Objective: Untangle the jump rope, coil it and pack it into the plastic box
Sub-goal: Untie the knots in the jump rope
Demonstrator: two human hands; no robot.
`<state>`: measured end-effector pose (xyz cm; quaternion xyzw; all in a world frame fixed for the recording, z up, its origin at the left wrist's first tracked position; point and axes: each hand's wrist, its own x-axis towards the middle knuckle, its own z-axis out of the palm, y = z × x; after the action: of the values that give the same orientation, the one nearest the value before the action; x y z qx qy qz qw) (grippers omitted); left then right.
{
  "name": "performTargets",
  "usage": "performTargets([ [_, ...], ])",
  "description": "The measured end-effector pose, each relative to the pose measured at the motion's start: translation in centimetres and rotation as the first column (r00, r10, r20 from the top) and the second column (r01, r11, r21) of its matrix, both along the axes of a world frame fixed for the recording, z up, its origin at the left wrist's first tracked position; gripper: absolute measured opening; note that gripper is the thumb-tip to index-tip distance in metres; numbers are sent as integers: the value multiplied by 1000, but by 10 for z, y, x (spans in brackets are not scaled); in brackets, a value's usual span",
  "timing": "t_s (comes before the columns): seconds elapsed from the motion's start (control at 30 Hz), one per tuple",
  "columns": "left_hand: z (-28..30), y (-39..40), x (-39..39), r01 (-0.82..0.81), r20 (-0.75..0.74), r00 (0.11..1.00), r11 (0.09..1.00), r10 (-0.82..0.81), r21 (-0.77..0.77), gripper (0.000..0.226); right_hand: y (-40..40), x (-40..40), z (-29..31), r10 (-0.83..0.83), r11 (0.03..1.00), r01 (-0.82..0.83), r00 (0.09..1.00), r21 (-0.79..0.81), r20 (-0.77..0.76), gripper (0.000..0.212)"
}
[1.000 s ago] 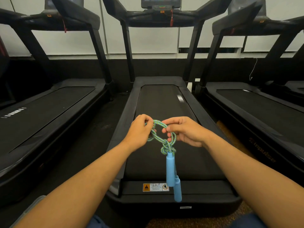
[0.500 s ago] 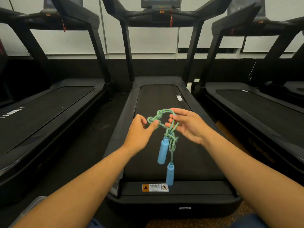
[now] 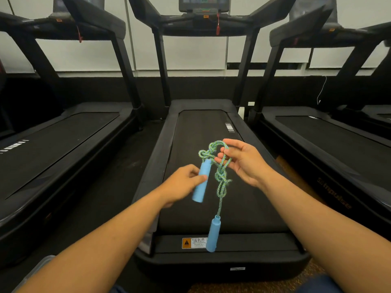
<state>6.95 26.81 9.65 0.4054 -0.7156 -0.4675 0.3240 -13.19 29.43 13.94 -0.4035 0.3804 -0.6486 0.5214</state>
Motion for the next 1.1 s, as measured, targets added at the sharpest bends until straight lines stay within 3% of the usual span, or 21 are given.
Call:
performTargets([
  [0.1,10,-2,7,-87,-48,995,994,84,-62,22,-1,-3,-4,-28,1000,28,987,-7,-161,25],
  [0.2,11,-5,9,-161,-41,987,969,156,-188,27,1,0,-4,-61,998,45,905,-49,-421,26],
  [0.27,9,-6,5,-184,-82,982,962,171,-201,27,3,6,-3,-35,998,7,872,-59,-488,26],
  [0.47,8,-2,-3,-193,-185,969,971,165,-143,14,4,17,-5,57,991,-111,848,-71,-527,26],
  [0.57,11,1,-11,-166,-245,957,986,157,-17,10,4,22,-7,42,994,-87,862,-65,-506,23],
  [0.63,13,4,-14,-145,-326,932,988,157,60,28,2,24,-7,13,998,-43,876,-52,-482,23],
  [0.73,13,7,-12,-141,-256,959,988,120,-64,58,0,25,-6,-1,1000,-13,892,-28,-452,22],
  [0.87,5,5,-9,-281,-125,959,908,253,-311,62,2,28,-4,52,999,-47,900,23,-433,21],
  [1.0,7,0,-6,-304,-138,953,847,271,-437,37,4,27,-1,87,996,-81,913,31,-398,24],
  [1.1,8,-7,-3,-254,-202,960,902,193,-349,13,2,17,-2,77,997,-78,926,12,-370,31],
])
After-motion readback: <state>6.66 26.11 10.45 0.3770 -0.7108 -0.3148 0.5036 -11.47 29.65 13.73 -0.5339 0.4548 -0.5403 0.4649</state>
